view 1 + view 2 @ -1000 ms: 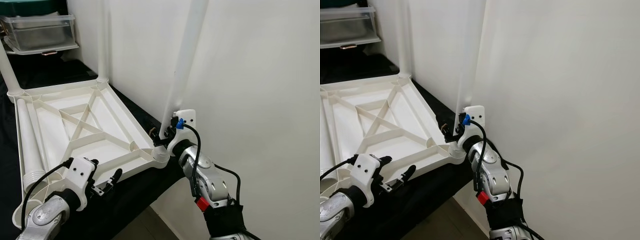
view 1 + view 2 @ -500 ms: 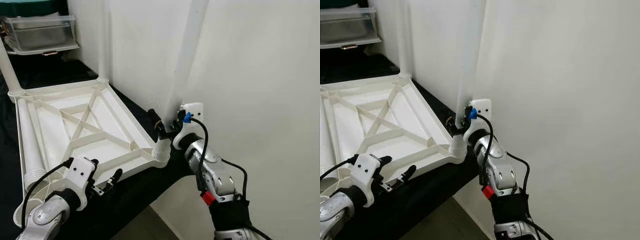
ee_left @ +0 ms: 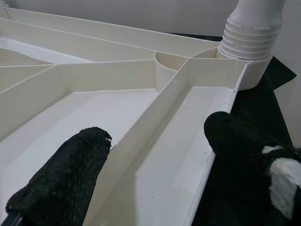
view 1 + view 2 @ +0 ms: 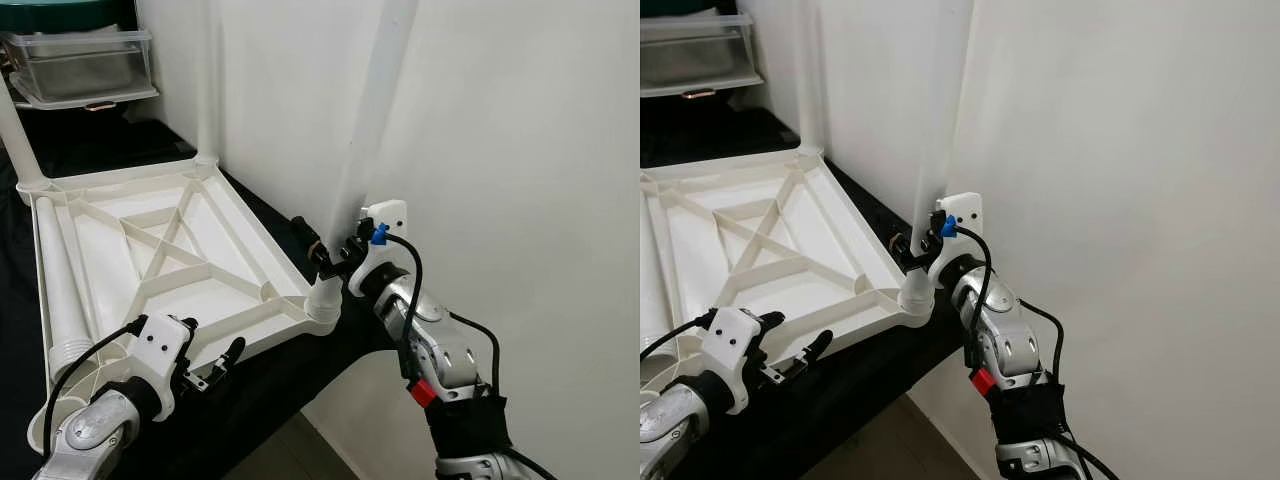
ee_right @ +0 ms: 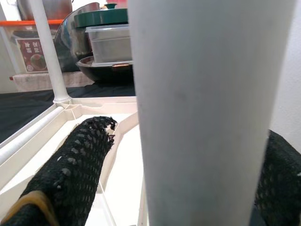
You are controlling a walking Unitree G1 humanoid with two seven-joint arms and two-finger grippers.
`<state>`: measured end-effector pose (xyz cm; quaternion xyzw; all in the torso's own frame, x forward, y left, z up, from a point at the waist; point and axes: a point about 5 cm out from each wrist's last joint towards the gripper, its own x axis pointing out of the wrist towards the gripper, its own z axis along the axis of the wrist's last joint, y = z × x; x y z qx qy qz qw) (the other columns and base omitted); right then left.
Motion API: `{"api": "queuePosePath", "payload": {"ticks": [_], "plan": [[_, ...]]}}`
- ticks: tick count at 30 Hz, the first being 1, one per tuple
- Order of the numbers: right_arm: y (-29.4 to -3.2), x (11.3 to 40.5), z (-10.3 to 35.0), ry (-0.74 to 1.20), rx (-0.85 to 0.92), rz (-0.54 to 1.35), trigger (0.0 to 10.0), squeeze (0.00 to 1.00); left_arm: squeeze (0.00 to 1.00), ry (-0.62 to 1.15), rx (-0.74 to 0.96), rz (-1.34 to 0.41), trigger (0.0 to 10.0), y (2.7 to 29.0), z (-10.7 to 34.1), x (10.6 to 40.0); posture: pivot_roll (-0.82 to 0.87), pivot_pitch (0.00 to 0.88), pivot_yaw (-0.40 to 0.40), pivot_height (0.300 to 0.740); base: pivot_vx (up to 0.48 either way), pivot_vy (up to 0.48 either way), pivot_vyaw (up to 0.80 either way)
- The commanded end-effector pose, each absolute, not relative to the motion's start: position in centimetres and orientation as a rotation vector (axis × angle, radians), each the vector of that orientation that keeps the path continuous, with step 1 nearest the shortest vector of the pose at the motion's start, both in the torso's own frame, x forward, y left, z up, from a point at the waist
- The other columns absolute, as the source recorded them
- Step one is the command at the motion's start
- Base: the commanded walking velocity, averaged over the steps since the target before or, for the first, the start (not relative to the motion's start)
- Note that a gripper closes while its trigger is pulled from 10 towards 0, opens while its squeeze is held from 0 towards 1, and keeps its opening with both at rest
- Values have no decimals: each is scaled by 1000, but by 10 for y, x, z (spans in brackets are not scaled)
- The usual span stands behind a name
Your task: Building children table
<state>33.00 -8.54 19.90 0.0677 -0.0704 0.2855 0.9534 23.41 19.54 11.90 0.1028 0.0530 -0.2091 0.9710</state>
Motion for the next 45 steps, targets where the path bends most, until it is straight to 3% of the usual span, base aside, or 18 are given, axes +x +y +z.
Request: {"api": "queuePosePath", "payload": {"ticks": [1, 12, 13, 14, 15, 35, 45], "plan": [[-88, 329, 201, -155, 118, 602, 10000, 1000, 0, 118, 204, -443, 10000, 191, 115, 234, 104, 0, -128, 740, 0, 0, 0], [-95, 331, 204, -146, 33, 701, 10000, 1000, 0, 119, 200, -443, 10000, 191, 114, 234, 104, 0, -132, 740, 0, 0, 0], [-98, 332, 206, -144, 15, 712, 10000, 631, 0, 120, 198, -443, 10000, 191, 114, 233, 103, 0, -132, 740, 0, 0, 0], [-98, 332, 206, -144, 15, 712, 10000, 631, 0, 120, 198, -443, 10000, 191, 114, 233, 103, 0, -132, 740, 0, 0, 0], [-100, 333, 206, -142, 3, 718, 10000, 0, 0, 121, 198, -443, 10000, 191, 114, 233, 102, 0, -132, 740, 0, 0, 0], [-124, 347, 210, -122, -67, 775, 10000, 0, 0, 127, 195, -442, 10000, 190, 112, 232, 104, 0, -136, 740, 0, 0, 0], [-136, 358, 223, -156, -93, 891, 10000, 0, 0, 127, 197, -441, 10000, 191, 113, 231, 117, 0, -141, 740, 0, 0, 0]]}}
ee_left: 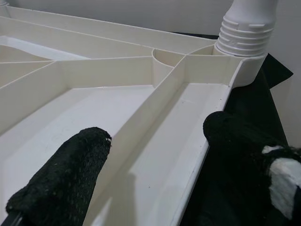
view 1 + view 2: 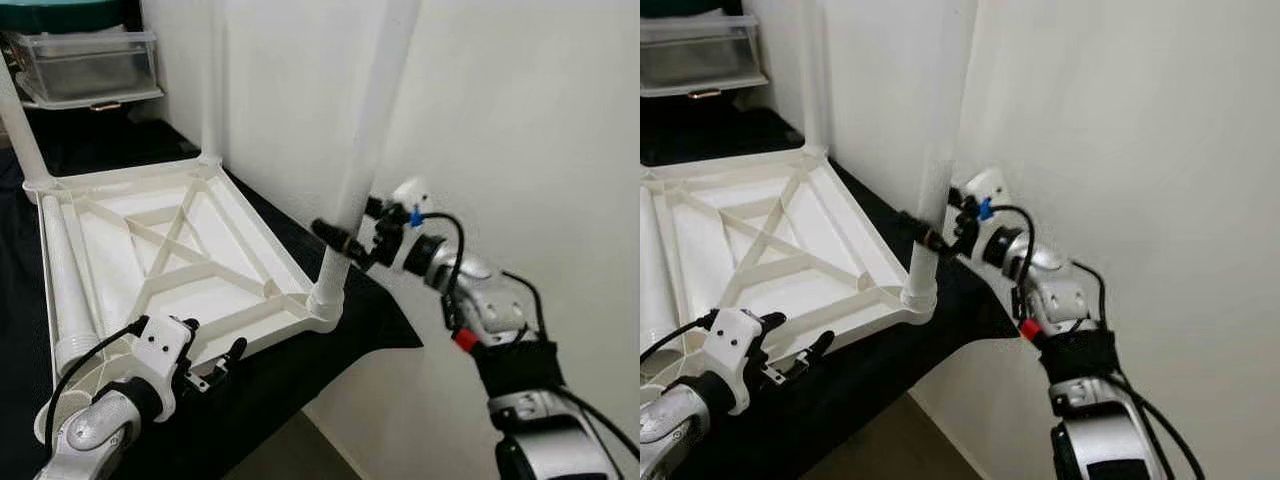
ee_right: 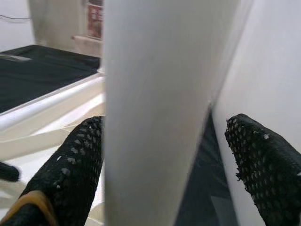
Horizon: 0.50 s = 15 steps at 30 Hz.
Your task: Building children table
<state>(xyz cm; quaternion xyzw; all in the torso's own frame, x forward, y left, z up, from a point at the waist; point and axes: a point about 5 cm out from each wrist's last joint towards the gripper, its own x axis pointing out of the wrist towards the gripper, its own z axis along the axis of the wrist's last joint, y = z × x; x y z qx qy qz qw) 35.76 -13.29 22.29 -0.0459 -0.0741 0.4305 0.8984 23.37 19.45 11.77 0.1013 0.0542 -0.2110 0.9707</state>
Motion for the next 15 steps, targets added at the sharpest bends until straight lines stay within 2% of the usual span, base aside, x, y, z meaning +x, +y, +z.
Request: {"api": "queuePosePath", "payload": {"ticks": [1, 15], "plan": [[-136, 358, 223, -159, -99, 902, 10000, 0, 0, 128, 198, -440, 10000, 192, 113, 231, 117, 0, -141, 740, 0, 0, 0], [-144, 367, 219, -141, -110, 960, 10000, 0, 0, 126, 197, -445, 10000, 190, 114, 231, 119, 0, -143, 740, 0, 0, 0]]}}
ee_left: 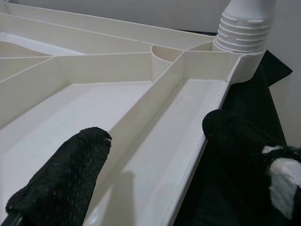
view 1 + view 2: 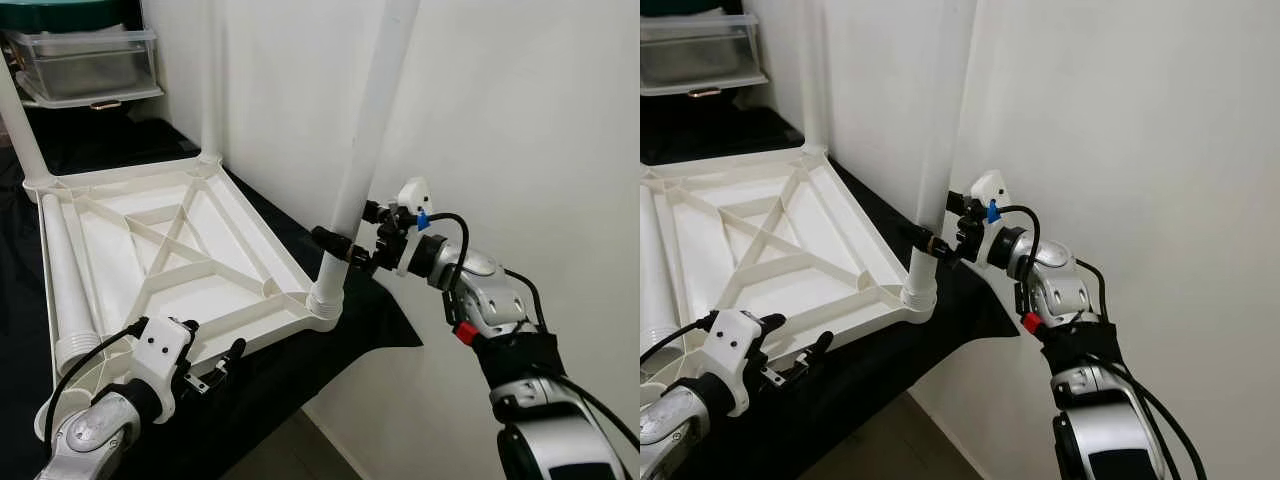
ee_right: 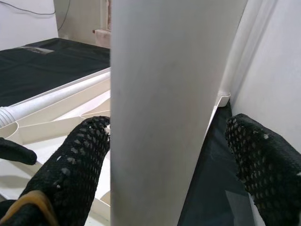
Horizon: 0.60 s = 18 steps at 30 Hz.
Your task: Building children table
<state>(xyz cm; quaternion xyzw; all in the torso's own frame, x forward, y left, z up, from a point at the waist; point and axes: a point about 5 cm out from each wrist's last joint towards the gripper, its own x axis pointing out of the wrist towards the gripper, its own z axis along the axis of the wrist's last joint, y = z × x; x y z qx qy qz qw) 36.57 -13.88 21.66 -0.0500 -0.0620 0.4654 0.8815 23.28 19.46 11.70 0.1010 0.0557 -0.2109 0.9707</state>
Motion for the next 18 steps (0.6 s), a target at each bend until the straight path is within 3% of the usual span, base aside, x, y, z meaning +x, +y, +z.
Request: {"api": "queuePosePath", "payload": {"ticks": [1, 18], "plan": [[-145, 368, 220, -140, -108, 959, 10000, 0, 0, 126, 196, -445, 10000, 190, 113, 231, 119, 0, -143, 740, 0, 0, 0], [-154, 372, 226, -123, -83, 1091, 10000, 0, 0, 130, 190, -444, 10000, 189, 112, 229, 121, 0, -152, 740, 0, 0, 0]]}}
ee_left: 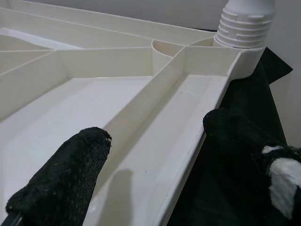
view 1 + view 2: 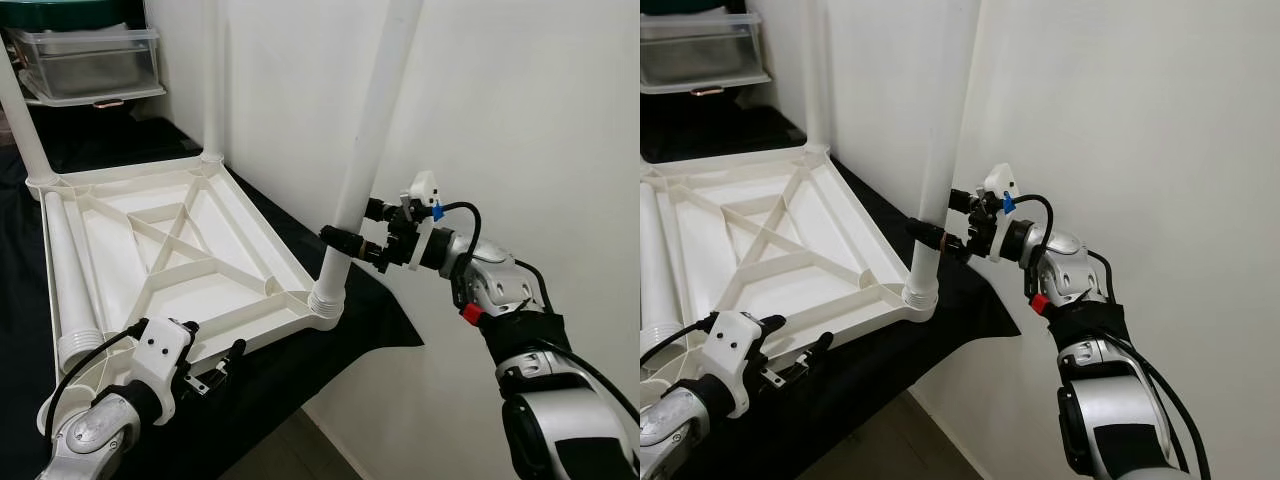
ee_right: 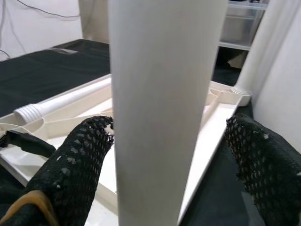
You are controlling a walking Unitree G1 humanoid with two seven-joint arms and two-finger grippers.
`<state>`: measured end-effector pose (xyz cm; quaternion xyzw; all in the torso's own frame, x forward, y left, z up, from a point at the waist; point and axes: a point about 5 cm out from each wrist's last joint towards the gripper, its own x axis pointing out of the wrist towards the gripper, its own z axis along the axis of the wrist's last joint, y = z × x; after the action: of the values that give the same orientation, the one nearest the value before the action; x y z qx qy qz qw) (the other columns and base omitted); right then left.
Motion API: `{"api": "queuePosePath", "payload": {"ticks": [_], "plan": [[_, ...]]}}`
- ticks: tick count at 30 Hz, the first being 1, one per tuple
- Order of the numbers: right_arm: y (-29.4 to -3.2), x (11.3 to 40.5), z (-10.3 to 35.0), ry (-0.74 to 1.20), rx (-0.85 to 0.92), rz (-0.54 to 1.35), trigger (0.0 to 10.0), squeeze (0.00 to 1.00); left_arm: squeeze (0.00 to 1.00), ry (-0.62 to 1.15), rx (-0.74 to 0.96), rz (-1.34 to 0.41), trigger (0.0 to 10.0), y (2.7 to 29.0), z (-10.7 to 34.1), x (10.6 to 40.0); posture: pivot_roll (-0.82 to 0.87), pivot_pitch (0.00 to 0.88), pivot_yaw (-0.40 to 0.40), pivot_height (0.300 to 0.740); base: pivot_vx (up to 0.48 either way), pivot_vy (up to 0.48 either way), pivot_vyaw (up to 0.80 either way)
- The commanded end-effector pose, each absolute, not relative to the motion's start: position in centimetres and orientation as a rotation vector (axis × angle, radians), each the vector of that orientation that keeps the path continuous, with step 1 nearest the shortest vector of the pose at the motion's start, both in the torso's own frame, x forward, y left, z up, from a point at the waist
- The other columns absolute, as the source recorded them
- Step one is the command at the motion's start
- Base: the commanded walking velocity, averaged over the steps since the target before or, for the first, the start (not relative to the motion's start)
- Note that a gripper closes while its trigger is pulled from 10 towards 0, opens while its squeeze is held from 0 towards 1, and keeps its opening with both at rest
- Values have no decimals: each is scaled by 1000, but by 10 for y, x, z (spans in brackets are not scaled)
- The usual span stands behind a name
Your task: Building children table
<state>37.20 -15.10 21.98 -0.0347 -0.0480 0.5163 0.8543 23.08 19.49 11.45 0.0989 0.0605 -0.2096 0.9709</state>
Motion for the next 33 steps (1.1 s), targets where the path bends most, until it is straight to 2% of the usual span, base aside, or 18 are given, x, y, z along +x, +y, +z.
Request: {"api": "queuePosePath", "payload": {"ticks": [1, 33], "plan": [[-154, 372, 227, -127, -81, 1104, 10000, 0, 0, 131, 190, -445, 10000, 189, 112, 229, 121, 0, -152, 740, 0, 0, 0], [-154, 380, 233, -132, -107, 1167, 10000, 0, 0, 133, 188, -446, 10000, 187, 110, 228, 142, 0, -166, 740, 0, 0, 0]]}}
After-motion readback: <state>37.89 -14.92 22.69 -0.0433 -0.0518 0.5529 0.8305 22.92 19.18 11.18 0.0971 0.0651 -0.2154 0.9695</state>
